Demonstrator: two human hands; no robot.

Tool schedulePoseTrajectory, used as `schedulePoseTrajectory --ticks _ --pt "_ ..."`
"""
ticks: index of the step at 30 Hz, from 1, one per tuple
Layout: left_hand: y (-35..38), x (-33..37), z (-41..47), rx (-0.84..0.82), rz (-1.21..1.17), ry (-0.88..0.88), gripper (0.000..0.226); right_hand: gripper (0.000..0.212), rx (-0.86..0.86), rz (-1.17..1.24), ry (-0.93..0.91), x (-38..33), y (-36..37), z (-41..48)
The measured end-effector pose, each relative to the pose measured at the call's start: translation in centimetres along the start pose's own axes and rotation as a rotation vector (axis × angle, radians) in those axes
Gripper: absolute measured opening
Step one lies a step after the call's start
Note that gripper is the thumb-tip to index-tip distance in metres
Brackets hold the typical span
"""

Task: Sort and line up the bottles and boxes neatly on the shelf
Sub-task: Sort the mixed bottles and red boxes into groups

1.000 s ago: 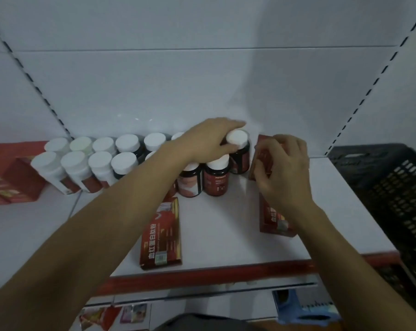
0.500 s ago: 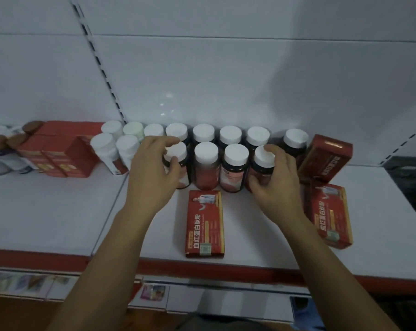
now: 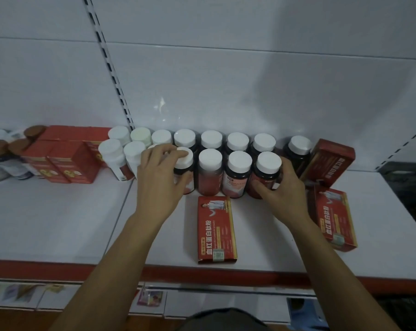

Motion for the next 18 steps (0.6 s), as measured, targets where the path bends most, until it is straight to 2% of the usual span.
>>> schedulePoseTrajectory --ticks 6,10,14,16,18 --pt "0.4 0.0 -0.8 0.04 -0.014 0.041 0.045 0.08 0.026 -0.01 0.012 0.4 0.4 -0.3" --pt "-0.6 0.0 -1.4 0.069 -0.173 0.08 0.046 0.083 0.03 -0.006 0.021 0.7 0.6 -0.6" --pt "-4.0 -2.4 -2.5 0.242 -0.24 0.021 0.045 0.088 0.129 -0.035 0.029 0.6 -0.1 -1.7" --pt "-6.1 -5.0 -3.3 0.354 -0.229 -0.036 0.043 0.081 0.262 -0.151 -0.069 -1.7 -1.0 -3.1" --pt "-7.0 -9.1 -4.0 0.406 -0.232 -0.177 0.048 0.068 0.338 -0.293 -0.262 -5.8 -0.8 -4.8"
Point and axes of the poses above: each hand's wrist, its own z-axis towards the middle knuckle, its own y-axis out of the palm, x = y × z, the point moved 10 cm from there along z, towards the middle knuckle, and after that the axes turned 7 degrees about y, right-handed, at the moved point
